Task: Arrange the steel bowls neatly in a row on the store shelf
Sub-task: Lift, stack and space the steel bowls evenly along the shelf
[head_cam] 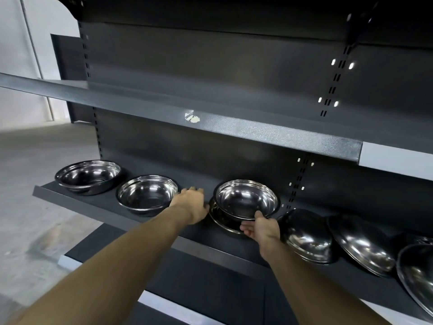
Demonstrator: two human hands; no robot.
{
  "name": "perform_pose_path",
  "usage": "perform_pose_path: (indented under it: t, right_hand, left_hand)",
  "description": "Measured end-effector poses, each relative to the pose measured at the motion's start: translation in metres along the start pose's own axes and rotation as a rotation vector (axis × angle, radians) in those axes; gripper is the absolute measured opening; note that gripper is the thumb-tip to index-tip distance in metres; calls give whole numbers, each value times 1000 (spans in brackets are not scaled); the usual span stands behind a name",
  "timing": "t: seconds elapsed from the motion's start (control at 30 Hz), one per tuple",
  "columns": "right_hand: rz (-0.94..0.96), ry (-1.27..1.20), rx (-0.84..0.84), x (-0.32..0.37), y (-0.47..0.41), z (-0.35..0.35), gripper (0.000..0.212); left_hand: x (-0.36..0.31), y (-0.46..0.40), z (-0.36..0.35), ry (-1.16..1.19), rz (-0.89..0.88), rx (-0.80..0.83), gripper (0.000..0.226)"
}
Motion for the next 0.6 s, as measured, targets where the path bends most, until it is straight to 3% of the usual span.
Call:
perform_pose_path:
  t: [0.6]
  right_hand:
    - [6, 52, -24, -19, 7, -8, 45]
  left_hand:
    - [13, -7, -7, 23, -18, 9, 59]
Point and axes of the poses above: each hand's wrist, its own y-axis away from the middle knuckle, its own z-axis out of the back of the hand, x = y × z, the point moved 2 cm from there along -y, towards the middle knuckle, and after that the axes turned 13 degrees about z, right-handed, at the moved point
